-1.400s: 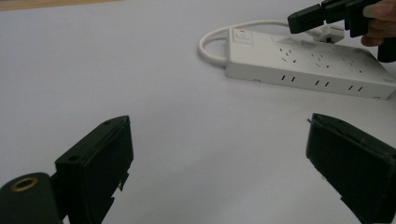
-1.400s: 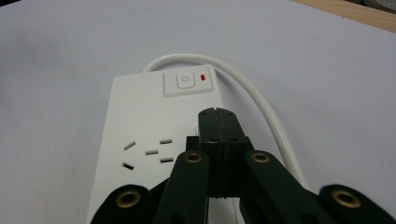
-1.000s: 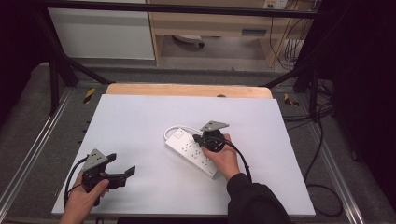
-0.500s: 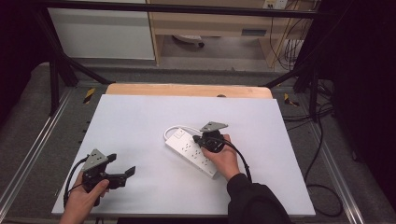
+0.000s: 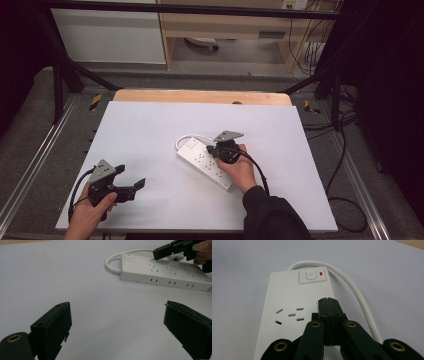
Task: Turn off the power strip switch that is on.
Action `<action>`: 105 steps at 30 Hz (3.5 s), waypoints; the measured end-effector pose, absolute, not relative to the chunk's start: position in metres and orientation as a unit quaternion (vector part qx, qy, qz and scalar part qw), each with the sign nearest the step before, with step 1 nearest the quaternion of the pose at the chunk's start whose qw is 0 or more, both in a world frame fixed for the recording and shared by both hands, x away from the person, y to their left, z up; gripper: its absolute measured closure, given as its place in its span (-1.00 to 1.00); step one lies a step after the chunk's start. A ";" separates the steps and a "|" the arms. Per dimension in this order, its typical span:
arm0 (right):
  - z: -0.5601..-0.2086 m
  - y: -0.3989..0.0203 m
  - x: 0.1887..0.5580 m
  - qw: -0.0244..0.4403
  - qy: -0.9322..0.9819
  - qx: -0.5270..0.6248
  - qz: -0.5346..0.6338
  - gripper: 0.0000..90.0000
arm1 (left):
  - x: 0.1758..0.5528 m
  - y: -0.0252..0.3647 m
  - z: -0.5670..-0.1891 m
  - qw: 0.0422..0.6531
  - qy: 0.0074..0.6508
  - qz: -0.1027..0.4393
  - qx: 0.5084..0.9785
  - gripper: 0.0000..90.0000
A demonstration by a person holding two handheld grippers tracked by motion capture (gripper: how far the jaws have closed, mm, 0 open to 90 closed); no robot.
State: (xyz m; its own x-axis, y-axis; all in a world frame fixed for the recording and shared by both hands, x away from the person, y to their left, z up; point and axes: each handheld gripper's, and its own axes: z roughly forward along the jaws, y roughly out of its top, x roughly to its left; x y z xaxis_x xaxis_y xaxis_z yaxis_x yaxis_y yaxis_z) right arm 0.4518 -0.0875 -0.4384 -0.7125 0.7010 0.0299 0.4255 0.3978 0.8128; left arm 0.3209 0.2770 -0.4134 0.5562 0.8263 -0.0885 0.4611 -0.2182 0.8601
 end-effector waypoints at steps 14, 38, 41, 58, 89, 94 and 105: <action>-0.438 -0.086 0.451 0.168 0.823 0.341 0.423 1.00 | 0.321 0.277 -0.414 0.459 0.427 0.198 0.754 -0.83; -0.439 -0.087 0.449 0.167 0.820 0.343 0.427 1.00 | 0.321 0.276 -0.413 0.455 0.425 0.201 0.756 -0.83; -0.440 -0.087 0.449 0.166 0.820 0.344 0.426 1.00 | 0.321 0.277 -0.414 0.456 0.425 0.201 0.756 -0.83; -0.440 -0.087 0.449 0.161 0.822 0.346 0.423 1.00 | 0.321 0.276 -0.414 0.455 0.425 0.201 0.756 -0.82; -0.435 -0.084 0.448 0.154 0.820 0.347 0.429 1.00 | 0.321 0.276 -0.414 0.454 0.424 0.202 0.757 -0.82; -0.433 -0.084 0.447 0.155 0.820 0.343 0.431 1.00 | 0.321 0.276 -0.414 0.454 0.424 0.202 0.757 -0.82; -0.423 -0.087 0.442 0.154 0.807 0.349 0.451 0.64 | 0.321 0.276 -0.414 0.454 0.424 0.202 0.757 -0.82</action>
State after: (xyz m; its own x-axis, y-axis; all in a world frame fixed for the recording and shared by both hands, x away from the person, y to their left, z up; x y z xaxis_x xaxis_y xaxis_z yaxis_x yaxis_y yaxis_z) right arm 0.4418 -0.0866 -0.4226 -0.7090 0.7021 0.0666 0.4242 0.3491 0.8356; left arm 0.3207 0.2762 -0.4137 0.5584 0.8258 -0.0794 0.4589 -0.2277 0.8588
